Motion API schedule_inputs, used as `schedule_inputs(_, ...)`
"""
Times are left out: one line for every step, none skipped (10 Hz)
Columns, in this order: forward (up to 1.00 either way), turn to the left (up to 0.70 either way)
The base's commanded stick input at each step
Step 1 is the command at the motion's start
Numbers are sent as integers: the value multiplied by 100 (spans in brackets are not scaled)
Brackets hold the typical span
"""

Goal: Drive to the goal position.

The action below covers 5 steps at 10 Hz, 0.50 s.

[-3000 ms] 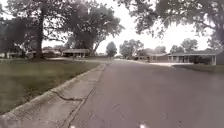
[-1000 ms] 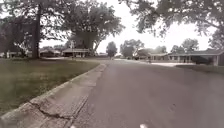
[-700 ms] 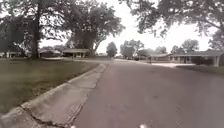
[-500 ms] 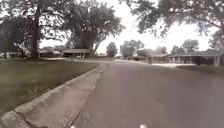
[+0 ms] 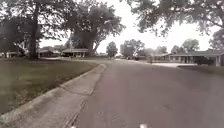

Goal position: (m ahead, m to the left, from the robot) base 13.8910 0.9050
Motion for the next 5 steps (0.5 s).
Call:
schedule_inputs(50,0)
schedule_inputs(50,0)
schedule_inputs(50,0)
schedule_inputs(50,0)
schedule_inputs(50,0)
